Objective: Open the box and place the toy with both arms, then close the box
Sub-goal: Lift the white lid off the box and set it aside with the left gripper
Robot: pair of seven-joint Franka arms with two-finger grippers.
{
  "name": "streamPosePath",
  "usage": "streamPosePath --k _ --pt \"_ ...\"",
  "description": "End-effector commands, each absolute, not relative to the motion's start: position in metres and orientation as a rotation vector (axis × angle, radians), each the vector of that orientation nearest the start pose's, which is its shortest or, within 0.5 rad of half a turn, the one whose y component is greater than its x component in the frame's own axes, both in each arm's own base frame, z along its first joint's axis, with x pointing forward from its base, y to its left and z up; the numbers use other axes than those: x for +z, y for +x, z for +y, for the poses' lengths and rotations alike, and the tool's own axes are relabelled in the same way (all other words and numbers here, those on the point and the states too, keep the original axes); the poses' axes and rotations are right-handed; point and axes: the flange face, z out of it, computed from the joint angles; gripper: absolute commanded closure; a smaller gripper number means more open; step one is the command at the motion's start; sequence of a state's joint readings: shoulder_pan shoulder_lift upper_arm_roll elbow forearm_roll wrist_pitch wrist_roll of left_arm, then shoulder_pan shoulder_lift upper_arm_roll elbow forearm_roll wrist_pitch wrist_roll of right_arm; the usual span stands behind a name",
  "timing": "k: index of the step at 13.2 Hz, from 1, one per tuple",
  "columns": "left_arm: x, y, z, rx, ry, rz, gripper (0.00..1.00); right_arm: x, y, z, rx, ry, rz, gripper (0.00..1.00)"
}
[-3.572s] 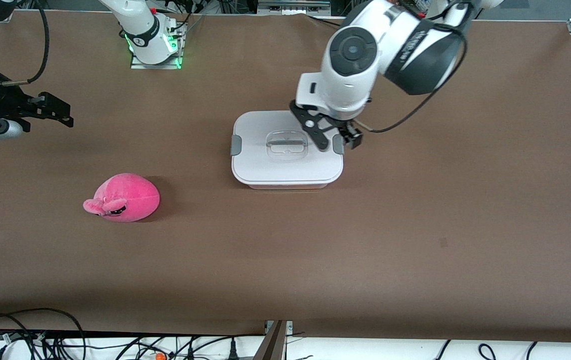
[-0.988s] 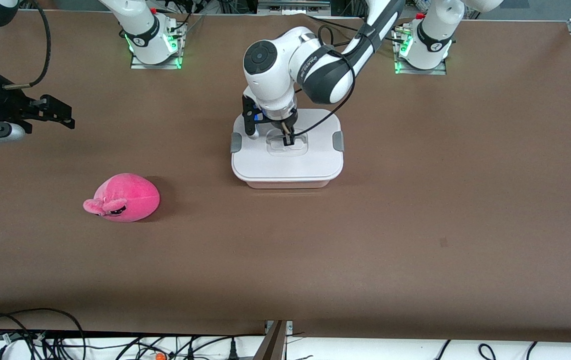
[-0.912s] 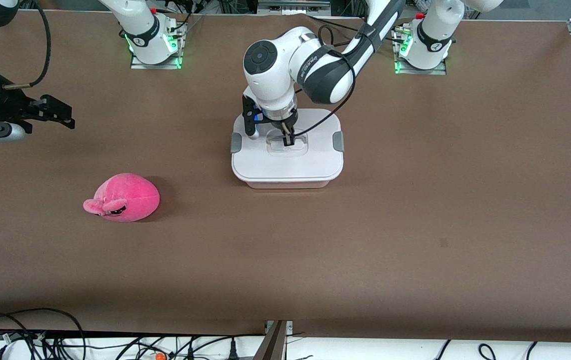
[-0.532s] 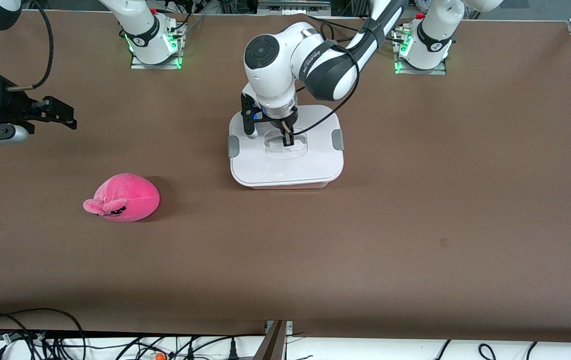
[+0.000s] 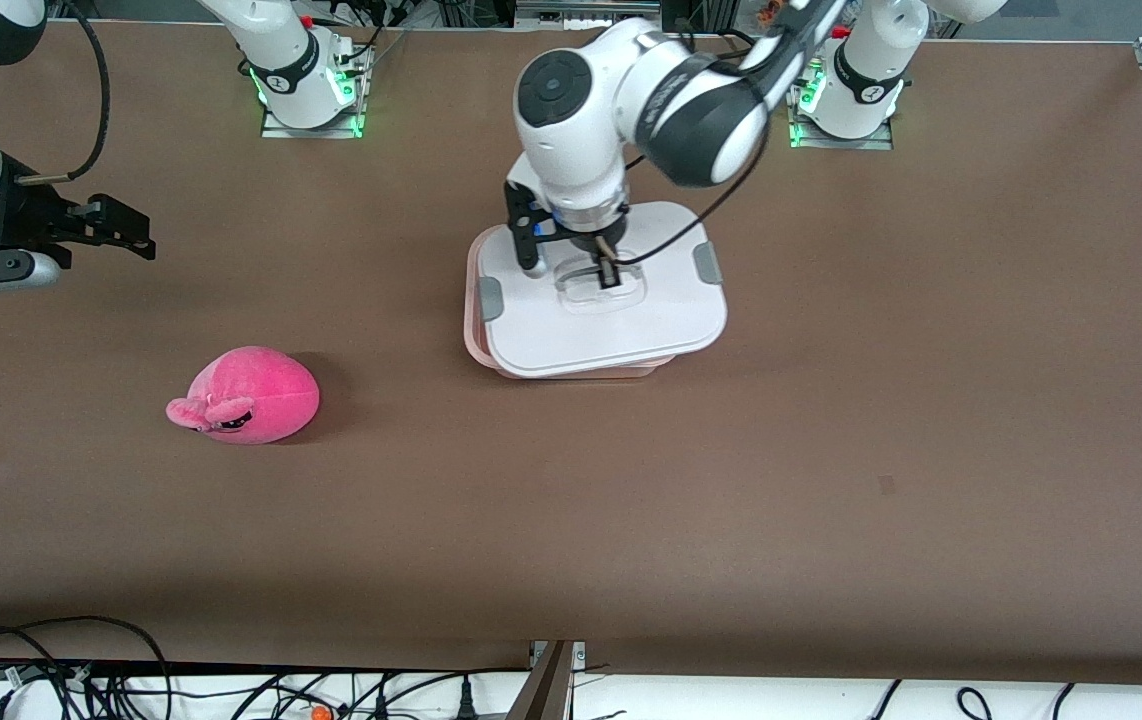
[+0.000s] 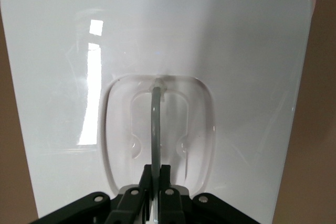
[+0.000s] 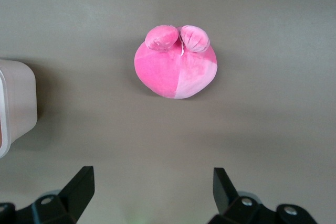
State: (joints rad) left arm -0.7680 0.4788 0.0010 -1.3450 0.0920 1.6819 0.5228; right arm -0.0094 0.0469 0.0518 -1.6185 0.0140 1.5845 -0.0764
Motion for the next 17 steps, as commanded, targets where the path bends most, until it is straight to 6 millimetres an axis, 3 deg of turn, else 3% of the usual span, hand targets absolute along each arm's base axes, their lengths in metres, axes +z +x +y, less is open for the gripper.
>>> streamPosePath --k 1,4,5,6,7,11,13,15,17 --pt "0.496 0.528 -0.389 0.235 -2.511 1.794 1.0 0.575 0.564 0.024 0.121 -3.112 -0.175 0.0" --pt "0.507 0.584 -0.272 0.309 -2.556 1.778 1.0 0.56 0.569 0.024 0.107 -3.11 -0.173 0.0" --pt "0.506 0.599 -0.23 0.348 -2.556 1.811 1.0 0.551 0.57 0.023 0.104 -3.11 -0.17 0.0" --pt "0.516 0.612 -0.194 0.333 -2.541 1.852 1.0 0.538 0.574 0.023 0.116 -3.109 -0.169 0.0" --pt "0.524 0.621 -0.163 0.333 -2.513 1.892 1.0 0.523 0.58 0.023 0.137 -3.106 -0.175 0.0" --pt "0.52 0.641 -0.036 0.353 -2.507 1.995 1.0 0.463 0.613 0.02 0.132 -3.1 -0.163 0.0" --pt "0.513 0.644 0.007 0.362 -2.528 1.997 1.0 0.428 0.629 0.018 0.115 -3.099 -0.155 0.0" --pt "0.512 0.645 0.026 0.414 -2.46 2.019 1.0 0.396 0.64 0.018 0.107 -3.096 -0.161 0.0" --pt "0.511 0.642 0.061 0.425 -2.445 2.039 1.0 0.371 0.648 0.018 0.097 -3.094 -0.157 0.0"
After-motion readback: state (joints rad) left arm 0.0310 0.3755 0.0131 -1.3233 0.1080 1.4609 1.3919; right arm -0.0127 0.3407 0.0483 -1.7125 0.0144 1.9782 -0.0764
